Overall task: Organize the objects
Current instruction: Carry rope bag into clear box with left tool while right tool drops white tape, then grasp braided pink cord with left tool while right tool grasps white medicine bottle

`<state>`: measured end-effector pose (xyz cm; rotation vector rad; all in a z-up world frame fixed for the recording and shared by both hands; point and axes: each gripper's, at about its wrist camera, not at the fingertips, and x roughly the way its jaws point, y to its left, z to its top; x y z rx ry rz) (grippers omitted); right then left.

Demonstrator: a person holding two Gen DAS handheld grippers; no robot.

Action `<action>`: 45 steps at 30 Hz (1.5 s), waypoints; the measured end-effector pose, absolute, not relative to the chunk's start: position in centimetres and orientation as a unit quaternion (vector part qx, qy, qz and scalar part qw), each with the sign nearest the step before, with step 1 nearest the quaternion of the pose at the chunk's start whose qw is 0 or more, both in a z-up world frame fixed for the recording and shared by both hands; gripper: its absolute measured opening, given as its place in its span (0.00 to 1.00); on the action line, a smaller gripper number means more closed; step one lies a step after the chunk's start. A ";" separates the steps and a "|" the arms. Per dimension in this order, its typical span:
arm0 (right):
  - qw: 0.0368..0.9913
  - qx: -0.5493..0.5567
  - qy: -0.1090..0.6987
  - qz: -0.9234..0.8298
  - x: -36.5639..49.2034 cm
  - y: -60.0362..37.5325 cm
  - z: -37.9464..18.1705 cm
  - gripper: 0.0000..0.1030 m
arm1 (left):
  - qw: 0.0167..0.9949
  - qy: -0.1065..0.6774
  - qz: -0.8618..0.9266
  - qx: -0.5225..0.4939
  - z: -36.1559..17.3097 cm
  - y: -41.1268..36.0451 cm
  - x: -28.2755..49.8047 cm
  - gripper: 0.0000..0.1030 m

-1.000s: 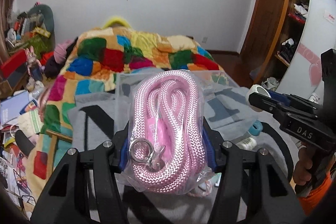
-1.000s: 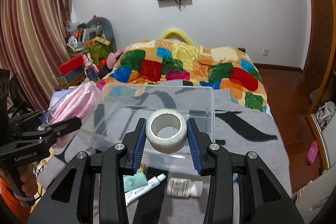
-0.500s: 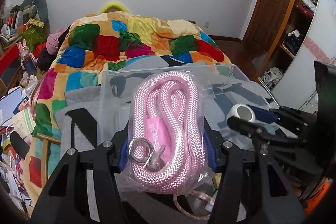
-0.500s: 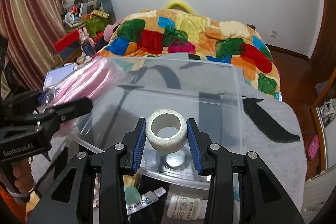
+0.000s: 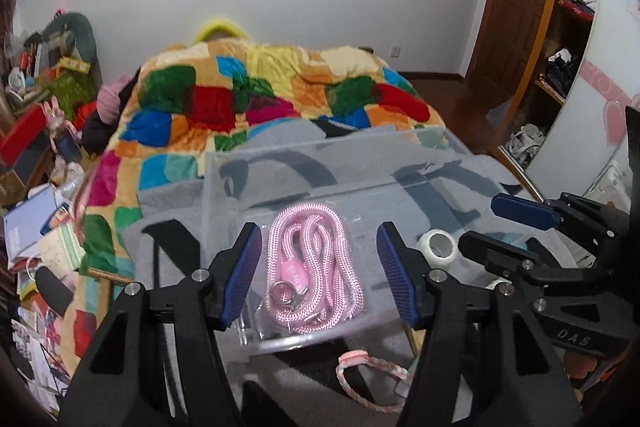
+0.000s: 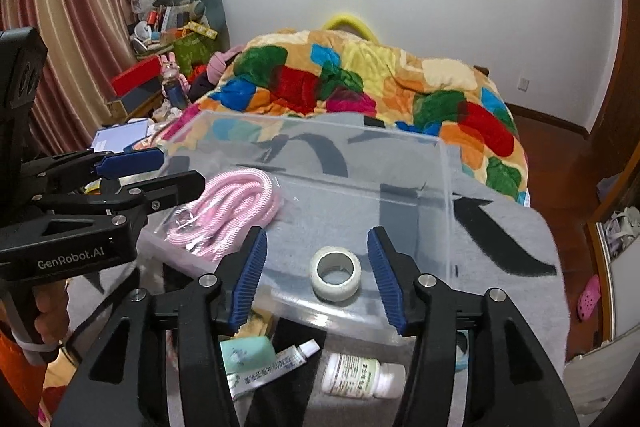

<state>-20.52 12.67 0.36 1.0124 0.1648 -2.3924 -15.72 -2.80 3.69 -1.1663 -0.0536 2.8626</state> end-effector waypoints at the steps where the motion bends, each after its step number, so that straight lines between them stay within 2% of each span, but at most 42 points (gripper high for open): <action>1: 0.267 0.370 0.061 -0.888 -20.2 12.9 0.7 0.49 | 0.024 -0.015 0.928 -0.371 4.0 -2.8 -15.3 0.62; 4: 0.267 0.351 0.059 -0.895 -19.1 13.8 1.7 0.56 | 0.022 -0.008 0.936 -0.352 4.9 -2.5 -13.8 0.65; 13: 0.261 0.328 0.055 -0.906 -16.1 16.5 2.4 0.63 | 0.033 -0.001 0.936 -0.351 3.7 -1.9 -10.1 0.67; 23: 0.241 0.385 0.042 -0.890 -15.5 18.7 -2.7 0.65 | 0.034 0.000 0.910 -0.413 -1.8 -2.7 -9.1 0.66; 29: 0.237 0.416 0.023 -0.878 -15.7 19.0 -5.1 0.65 | 0.048 -0.005 0.892 -0.449 -4.1 -2.6 -10.3 0.55; 33: 0.232 0.423 0.024 -0.876 -16.4 18.5 -5.4 0.65 | 0.050 -0.004 0.883 -0.466 -5.4 -2.2 -11.4 0.42; 35: 0.230 0.424 0.022 -0.876 -16.7 18.3 -5.5 0.65 | 0.049 0.001 0.888 -0.458 -5.3 -2.0 -11.3 0.29; 37: 0.227 0.426 0.018 -0.876 -17.0 18.1 -5.8 0.64 | 0.055 -0.003 0.888 -0.456 -5.3 -2.0 -11.2 0.10; 38: 0.229 0.429 0.013 -0.874 -17.3 18.1 -5.9 0.63 | 0.057 -0.006 0.888 -0.456 -5.3 -2.1 -11.1 0.07; 40: 0.232 0.432 0.006 -0.871 -17.4 18.0 -6.1 0.48 | 0.057 -0.007 0.891 -0.451 -5.3 -2.3 -10.6 0.04; 45: 0.235 0.425 0.006 -0.874 -16.7 18.2 -5.9 0.47 | 0.058 -0.015 0.898 -0.436 -5.0 -2.6 -9.2 0.03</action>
